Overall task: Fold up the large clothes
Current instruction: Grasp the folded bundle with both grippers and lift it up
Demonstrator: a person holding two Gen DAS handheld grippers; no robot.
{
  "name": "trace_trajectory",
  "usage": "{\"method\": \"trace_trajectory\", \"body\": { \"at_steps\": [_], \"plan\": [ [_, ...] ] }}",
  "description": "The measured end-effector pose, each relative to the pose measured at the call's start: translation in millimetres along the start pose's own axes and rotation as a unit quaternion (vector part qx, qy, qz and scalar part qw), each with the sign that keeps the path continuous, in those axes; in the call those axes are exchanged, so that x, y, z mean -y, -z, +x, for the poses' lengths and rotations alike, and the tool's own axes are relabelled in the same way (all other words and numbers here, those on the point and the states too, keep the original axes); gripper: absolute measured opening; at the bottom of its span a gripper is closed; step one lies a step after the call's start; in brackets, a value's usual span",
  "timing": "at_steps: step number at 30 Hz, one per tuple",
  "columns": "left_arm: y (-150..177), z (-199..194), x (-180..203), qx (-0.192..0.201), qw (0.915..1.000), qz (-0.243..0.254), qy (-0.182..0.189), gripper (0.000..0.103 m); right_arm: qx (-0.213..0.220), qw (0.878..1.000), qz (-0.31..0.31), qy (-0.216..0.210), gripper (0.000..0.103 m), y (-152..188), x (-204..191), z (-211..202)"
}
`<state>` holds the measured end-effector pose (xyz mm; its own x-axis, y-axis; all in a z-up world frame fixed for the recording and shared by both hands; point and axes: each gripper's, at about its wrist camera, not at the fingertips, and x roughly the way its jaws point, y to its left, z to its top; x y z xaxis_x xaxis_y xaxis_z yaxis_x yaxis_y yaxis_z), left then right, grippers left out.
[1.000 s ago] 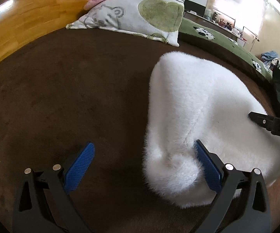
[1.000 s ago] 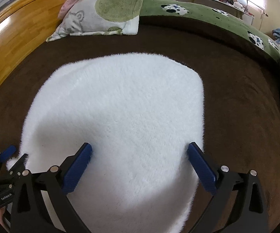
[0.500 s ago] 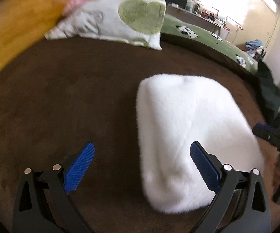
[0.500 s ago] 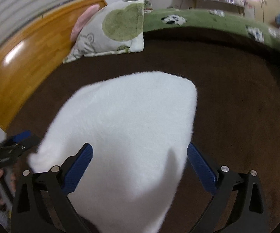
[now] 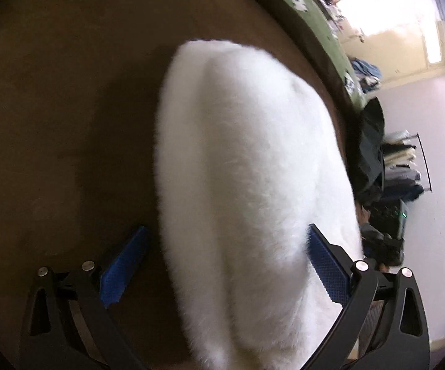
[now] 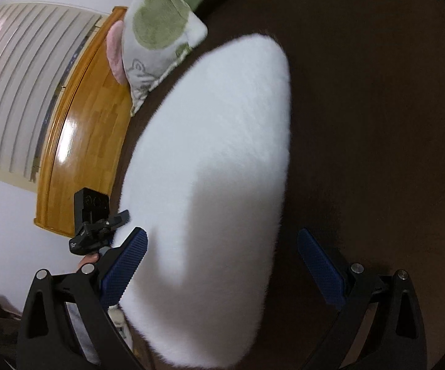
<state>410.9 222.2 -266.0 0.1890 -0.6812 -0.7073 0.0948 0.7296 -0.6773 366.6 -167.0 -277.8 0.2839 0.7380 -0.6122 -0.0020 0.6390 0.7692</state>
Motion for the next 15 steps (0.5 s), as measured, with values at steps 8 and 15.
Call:
{"method": "trace_trajectory", "body": {
  "at_steps": [8, 15],
  "plan": [
    [-8, 35, 17, -0.052, 0.9971, 0.012, 0.054, 0.096, -0.008, 0.999, 0.011, -0.036, 0.098, -15, -2, 20],
    [-16, 52, 27, -0.088, 0.9928, 0.024, 0.077, 0.096, -0.032, 0.999, -0.035, -0.001, 0.099, -21, -22, 43]
  ]
}}
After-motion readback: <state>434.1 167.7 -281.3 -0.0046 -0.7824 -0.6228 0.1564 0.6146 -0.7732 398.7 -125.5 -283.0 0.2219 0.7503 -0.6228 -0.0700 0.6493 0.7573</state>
